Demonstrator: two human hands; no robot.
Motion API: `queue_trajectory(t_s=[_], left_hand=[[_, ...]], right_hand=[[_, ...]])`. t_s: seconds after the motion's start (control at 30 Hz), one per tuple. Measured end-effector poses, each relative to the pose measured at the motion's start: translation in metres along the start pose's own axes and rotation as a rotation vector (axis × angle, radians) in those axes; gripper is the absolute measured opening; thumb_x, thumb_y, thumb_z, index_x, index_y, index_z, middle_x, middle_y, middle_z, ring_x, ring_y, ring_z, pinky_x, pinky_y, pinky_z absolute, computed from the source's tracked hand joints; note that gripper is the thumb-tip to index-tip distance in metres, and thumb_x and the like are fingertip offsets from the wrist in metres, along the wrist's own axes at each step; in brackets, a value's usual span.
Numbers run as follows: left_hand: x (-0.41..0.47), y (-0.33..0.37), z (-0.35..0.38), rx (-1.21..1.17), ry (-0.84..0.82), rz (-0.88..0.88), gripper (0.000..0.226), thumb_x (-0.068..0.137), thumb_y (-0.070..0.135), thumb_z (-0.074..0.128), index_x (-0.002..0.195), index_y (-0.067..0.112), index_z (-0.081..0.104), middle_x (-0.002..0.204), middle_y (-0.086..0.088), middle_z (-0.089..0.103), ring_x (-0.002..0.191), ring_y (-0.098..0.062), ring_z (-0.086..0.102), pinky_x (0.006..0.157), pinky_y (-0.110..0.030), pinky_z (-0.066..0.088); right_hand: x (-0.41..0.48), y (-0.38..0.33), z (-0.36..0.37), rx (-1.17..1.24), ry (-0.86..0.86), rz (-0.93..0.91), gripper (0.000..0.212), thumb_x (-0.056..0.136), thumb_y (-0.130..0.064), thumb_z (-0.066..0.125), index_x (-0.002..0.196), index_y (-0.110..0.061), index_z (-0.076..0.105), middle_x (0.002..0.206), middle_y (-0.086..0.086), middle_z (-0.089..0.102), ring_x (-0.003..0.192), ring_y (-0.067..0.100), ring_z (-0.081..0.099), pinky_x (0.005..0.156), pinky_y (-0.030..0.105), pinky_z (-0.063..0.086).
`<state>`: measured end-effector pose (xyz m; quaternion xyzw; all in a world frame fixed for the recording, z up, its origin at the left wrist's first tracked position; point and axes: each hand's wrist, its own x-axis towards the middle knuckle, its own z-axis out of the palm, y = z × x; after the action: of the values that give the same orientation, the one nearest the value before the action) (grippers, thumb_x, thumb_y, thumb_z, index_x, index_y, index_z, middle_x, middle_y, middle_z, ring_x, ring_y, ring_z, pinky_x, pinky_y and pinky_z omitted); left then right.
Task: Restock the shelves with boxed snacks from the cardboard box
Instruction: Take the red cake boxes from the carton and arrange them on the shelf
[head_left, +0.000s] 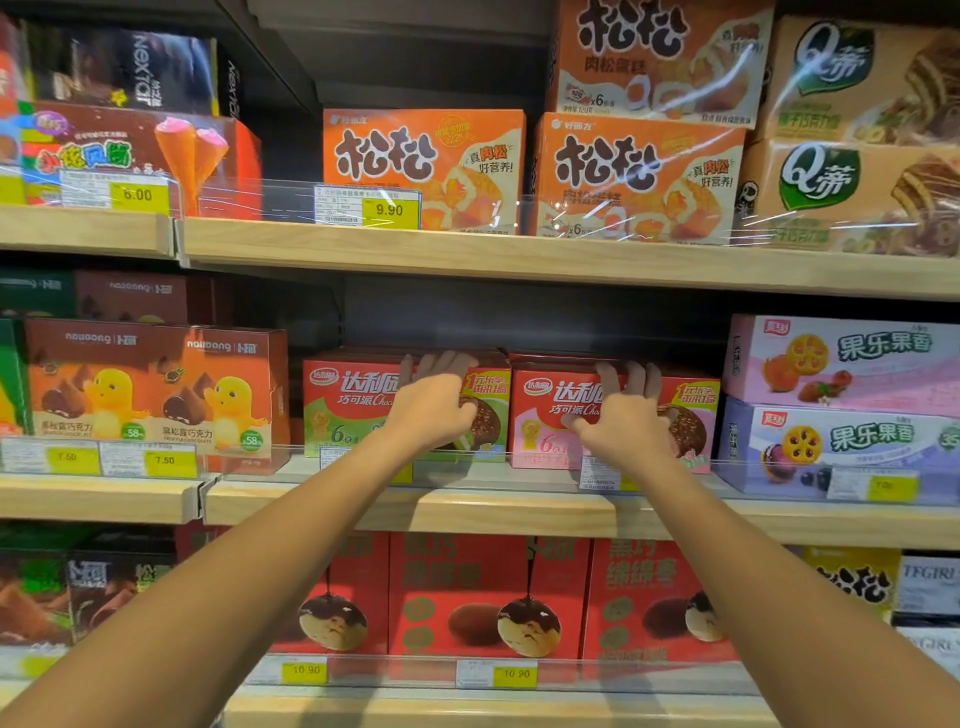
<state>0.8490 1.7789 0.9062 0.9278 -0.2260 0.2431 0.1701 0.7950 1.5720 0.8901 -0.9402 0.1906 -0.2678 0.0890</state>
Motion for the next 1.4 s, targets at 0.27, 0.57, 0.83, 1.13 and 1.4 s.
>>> queue_trajectory(t_s=[0.27, 0.57, 0.83, 1.13, 1.4], left_hand=[[0.003, -0.001, 0.002, 0.001, -0.012, 0.006, 0.017, 0.092, 0.029, 0.049, 0.086, 0.013, 0.045, 0.086, -0.003, 0.051, 0.084, -0.023, 0.052, 0.079, -0.034, 0.042], [0.008, -0.003, 0.001, -0.062, -0.085, 0.009, 0.018, 0.093, 0.027, 0.05, 0.084, 0.012, 0.048, 0.077, -0.002, 0.052, 0.079, -0.02, 0.049, 0.079, -0.034, 0.044], [0.004, -0.003, -0.002, -0.147, -0.115, 0.005, 0.018, 0.093, 0.024, 0.051, 0.092, 0.007, 0.056, 0.086, -0.012, 0.063, 0.1, -0.034, 0.059, 0.084, -0.038, 0.046], [0.008, -0.007, 0.001, -0.225, -0.165, -0.075, 0.033, 0.095, 0.019, 0.049, 0.064, 0.011, 0.041, 0.06, -0.004, 0.042, 0.056, -0.011, 0.041, 0.051, -0.026, 0.033], [0.014, -0.012, 0.007, -0.282, -0.181, -0.13, 0.033, 0.095, 0.023, 0.048, 0.067, 0.007, 0.05, 0.069, -0.006, 0.052, 0.075, -0.023, 0.056, 0.072, -0.03, 0.041]], right_hand=[[0.011, -0.002, 0.0, 0.014, -0.094, 0.037, 0.072, 0.087, -0.057, 0.05, 0.14, -0.012, 0.033, 0.128, 0.016, 0.055, 0.118, 0.033, 0.053, 0.102, 0.049, 0.039], [0.018, -0.009, 0.001, -0.012, -0.179, 0.094, 0.069, 0.087, -0.055, 0.05, 0.14, -0.017, 0.031, 0.15, 0.013, 0.027, 0.14, 0.034, 0.026, 0.111, 0.058, 0.025], [0.009, -0.012, -0.004, 0.008, -0.165, 0.102, 0.045, 0.091, -0.046, 0.046, 0.112, -0.008, 0.059, 0.115, 0.013, 0.062, 0.111, 0.031, 0.056, 0.1, 0.045, 0.043], [-0.008, -0.016, -0.017, -0.062, -0.063, 0.022, 0.05, 0.096, -0.046, 0.042, 0.128, -0.008, 0.05, 0.127, 0.012, 0.055, 0.117, 0.028, 0.053, 0.098, 0.039, 0.04], [-0.01, -0.018, -0.018, -0.068, -0.049, 0.003, 0.05, 0.095, -0.046, 0.044, 0.128, -0.009, 0.05, 0.124, 0.01, 0.057, 0.114, 0.027, 0.055, 0.096, 0.041, 0.042]])
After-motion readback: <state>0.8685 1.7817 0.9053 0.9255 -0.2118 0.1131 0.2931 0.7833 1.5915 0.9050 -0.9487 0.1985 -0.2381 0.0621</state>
